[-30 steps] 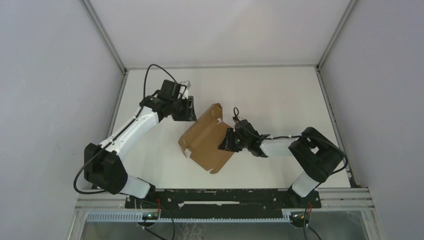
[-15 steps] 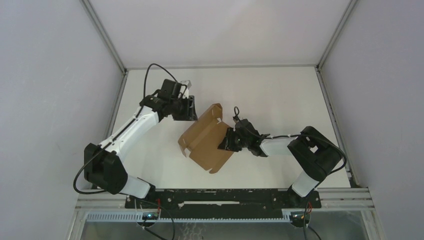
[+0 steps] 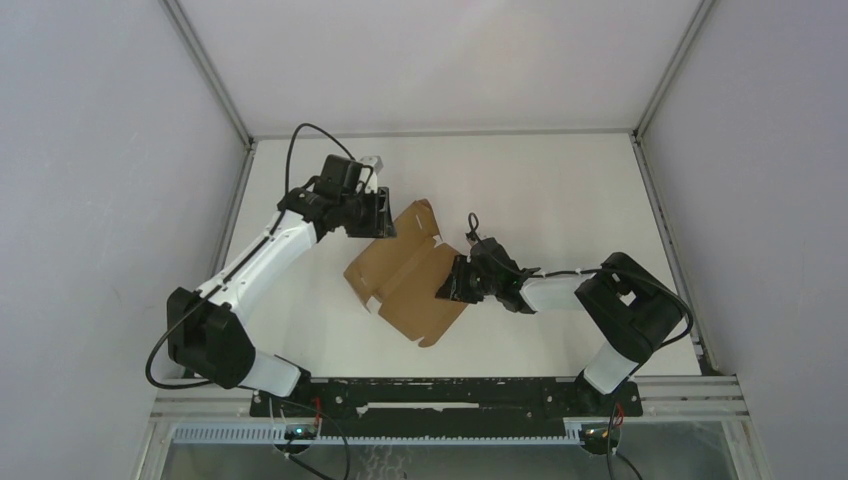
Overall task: Fold the paper box
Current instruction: Fold the paper box at the center of the board.
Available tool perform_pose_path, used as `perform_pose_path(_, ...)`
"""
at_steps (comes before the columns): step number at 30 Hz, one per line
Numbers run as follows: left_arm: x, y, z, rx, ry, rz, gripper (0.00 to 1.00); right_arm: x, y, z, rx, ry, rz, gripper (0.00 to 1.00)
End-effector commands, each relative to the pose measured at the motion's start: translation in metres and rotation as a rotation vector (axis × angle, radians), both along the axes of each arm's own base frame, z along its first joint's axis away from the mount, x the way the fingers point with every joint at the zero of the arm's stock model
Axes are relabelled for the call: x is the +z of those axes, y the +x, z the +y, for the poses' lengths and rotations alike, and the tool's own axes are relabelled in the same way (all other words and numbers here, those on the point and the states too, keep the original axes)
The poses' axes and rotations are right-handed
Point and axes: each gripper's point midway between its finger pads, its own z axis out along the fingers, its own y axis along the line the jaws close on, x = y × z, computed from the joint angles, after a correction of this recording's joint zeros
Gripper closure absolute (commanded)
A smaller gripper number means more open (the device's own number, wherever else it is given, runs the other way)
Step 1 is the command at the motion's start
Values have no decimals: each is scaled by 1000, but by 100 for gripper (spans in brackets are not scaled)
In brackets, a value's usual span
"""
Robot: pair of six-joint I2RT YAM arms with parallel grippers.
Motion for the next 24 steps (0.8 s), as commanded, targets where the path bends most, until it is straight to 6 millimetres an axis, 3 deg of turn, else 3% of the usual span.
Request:
perform_pose_path(1,21,6,-7,-26,-33,-65,48,-1,5,1,-2,4,-9,60)
perform_pose_path(16,10,-1,-21,-72,-96,-32,50,-2,4,3,2,9,-7,61)
perform_pose_path(24,-7,-2,-23,-77,-85,-3,51,-1,7,1,-3,9,-12,61)
